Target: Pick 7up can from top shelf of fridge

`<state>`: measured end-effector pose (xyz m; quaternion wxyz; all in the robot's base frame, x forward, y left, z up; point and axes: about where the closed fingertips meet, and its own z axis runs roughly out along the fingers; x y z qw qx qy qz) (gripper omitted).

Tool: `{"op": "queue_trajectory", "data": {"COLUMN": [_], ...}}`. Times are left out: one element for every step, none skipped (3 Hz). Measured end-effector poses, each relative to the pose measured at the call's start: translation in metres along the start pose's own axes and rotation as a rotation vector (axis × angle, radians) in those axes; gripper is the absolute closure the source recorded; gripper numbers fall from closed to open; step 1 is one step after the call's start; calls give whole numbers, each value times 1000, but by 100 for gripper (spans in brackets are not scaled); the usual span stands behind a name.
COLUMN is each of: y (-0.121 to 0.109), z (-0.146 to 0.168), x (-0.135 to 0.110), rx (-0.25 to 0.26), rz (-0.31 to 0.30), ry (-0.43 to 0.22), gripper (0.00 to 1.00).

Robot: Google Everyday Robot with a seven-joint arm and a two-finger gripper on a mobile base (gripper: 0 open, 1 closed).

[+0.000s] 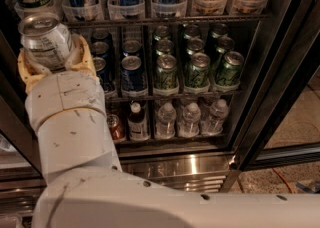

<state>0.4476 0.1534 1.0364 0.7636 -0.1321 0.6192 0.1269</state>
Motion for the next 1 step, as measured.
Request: {"op": "queue_trajectory", "data": {"y": [0], "z": [0], "x": [0], "rx": [0], "rz": [0], "ry": [0], "gripper": [100]}}
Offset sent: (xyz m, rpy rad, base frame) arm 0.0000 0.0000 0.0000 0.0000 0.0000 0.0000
